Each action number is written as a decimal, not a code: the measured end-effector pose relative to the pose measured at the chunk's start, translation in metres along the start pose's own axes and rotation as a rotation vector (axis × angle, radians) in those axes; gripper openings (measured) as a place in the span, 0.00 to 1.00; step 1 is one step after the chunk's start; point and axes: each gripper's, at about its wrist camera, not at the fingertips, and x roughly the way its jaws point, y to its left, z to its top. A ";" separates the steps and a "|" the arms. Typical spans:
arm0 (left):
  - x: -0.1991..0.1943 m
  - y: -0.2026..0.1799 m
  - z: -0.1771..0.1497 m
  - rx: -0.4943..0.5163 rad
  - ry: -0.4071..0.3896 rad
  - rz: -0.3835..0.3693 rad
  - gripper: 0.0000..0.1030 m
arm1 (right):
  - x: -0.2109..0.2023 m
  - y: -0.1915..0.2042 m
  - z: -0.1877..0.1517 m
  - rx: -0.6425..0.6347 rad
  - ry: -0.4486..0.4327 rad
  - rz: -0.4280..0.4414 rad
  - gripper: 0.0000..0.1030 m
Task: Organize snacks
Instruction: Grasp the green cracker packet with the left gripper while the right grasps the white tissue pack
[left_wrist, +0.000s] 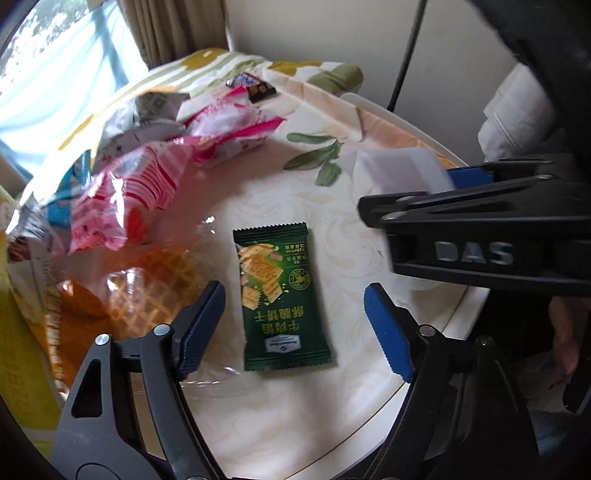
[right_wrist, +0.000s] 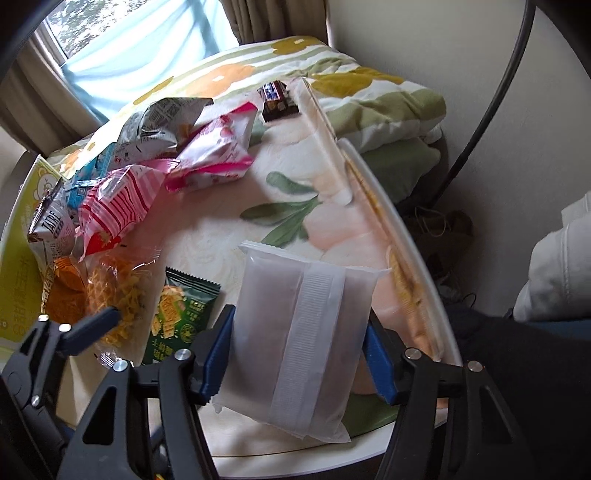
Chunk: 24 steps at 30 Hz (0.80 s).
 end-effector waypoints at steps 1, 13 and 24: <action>0.004 0.001 0.001 -0.014 0.012 0.009 0.73 | -0.001 -0.001 0.000 -0.008 -0.002 0.003 0.58; 0.031 0.011 0.005 -0.120 0.101 0.017 0.59 | 0.001 -0.004 0.002 -0.045 -0.010 0.033 0.58; 0.027 0.018 0.007 -0.162 0.121 0.004 0.39 | 0.001 -0.006 0.002 -0.046 -0.009 0.052 0.58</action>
